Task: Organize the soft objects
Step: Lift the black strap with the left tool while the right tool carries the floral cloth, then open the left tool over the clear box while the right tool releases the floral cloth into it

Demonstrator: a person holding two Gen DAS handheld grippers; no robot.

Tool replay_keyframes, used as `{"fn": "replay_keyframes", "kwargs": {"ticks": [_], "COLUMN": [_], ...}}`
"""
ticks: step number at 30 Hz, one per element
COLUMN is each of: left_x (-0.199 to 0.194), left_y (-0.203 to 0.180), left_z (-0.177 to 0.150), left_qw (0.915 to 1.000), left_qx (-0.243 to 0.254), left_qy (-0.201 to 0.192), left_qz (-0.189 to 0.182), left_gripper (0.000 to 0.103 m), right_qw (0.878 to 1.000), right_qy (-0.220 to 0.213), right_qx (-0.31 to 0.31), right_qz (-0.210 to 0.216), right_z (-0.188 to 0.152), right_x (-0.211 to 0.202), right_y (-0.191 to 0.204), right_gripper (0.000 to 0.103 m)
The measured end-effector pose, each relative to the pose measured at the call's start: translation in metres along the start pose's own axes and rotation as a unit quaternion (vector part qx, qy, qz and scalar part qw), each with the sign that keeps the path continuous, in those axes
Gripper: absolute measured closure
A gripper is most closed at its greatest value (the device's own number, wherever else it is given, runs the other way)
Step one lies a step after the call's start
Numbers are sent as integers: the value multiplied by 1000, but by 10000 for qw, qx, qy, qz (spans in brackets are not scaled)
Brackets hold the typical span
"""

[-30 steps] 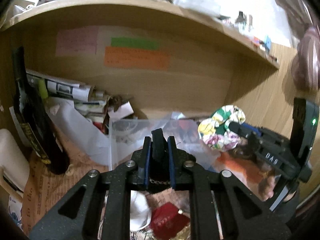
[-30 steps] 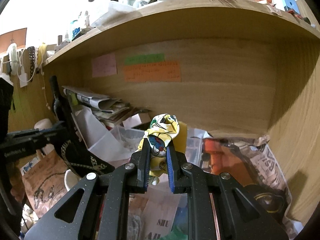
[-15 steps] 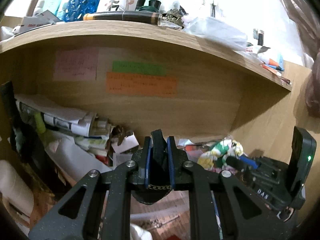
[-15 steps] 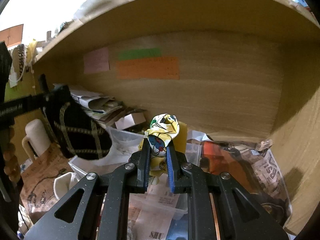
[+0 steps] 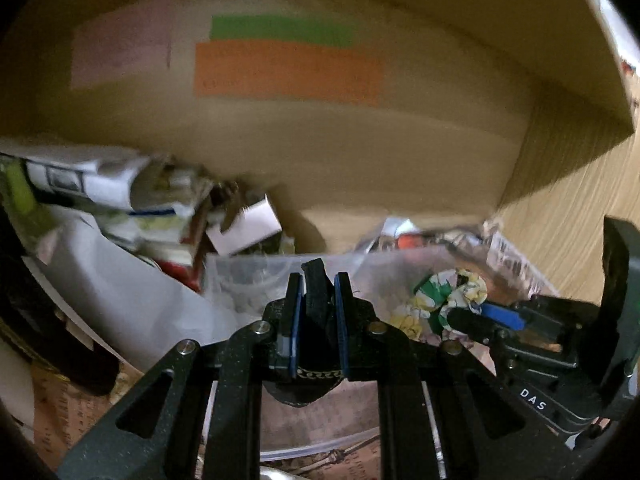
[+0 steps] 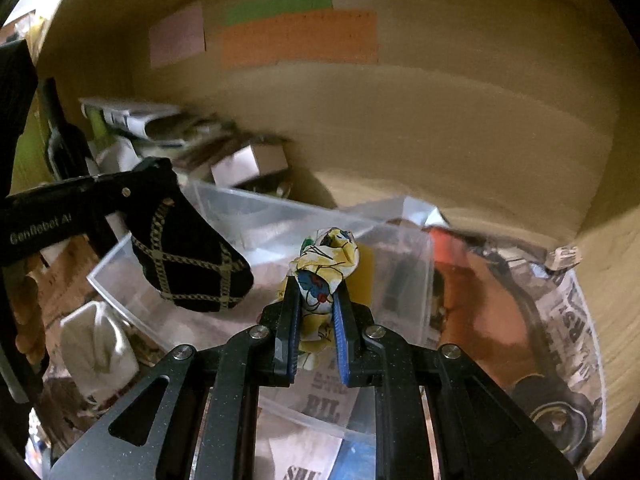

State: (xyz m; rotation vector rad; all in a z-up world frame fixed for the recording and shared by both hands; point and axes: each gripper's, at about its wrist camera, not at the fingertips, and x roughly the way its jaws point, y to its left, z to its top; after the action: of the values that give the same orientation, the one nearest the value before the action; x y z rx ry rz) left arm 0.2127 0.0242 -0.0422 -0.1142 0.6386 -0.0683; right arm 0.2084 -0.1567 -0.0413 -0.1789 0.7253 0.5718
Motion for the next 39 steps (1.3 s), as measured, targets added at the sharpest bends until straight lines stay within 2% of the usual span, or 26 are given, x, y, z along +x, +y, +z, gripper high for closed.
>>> {"fn": "replay_keyframes", "kwargs": {"ticks": [9, 12, 13, 15, 17, 21, 24, 31, 39], "left_x": [33, 40, 40, 36, 31, 11, -8, -53, -92], "left_y": [-21, -24, -26, -25, -26, -26, -26, -23, -18], "left_z": [-22, -28, -28, -28, -28, -27, -28, -34, -57], "left_qw": [9973, 9955, 9952, 9951, 9954, 9969, 9980, 9994, 9988], "left_qx": [253, 295, 309, 339, 342, 364, 347, 317, 409], "left_qy": [680, 892, 920, 924, 891, 700, 529, 131, -111], "left_qz": [-115, -117, -114, -86, -60, 6, 38, 83, 225], "left_gripper": [84, 78, 76, 63, 51, 33, 23, 9, 2], "right_qw": [9990, 9980, 9980, 9985, 9991, 9997, 9998, 9986, 9971], "right_qy": [446, 627, 625, 541, 411, 212, 31, -426, -690], "right_qx": [29, 56, 46, 8, -32, -83, -119, -199, -8], "right_qz": [7, 59, 49, -1, -62, -118, -145, -248, -311], "right_z": [-4, -6, -6, -5, -5, -2, -1, -6, -27], "right_x": [20, 19, 19, 13, 5, -10, -24, -61, -91], "right_y": [-6, -7, -6, -6, -6, -5, -3, 4, 2], "right_gripper": [88, 80, 74, 60, 48, 39, 32, 21, 20]}}
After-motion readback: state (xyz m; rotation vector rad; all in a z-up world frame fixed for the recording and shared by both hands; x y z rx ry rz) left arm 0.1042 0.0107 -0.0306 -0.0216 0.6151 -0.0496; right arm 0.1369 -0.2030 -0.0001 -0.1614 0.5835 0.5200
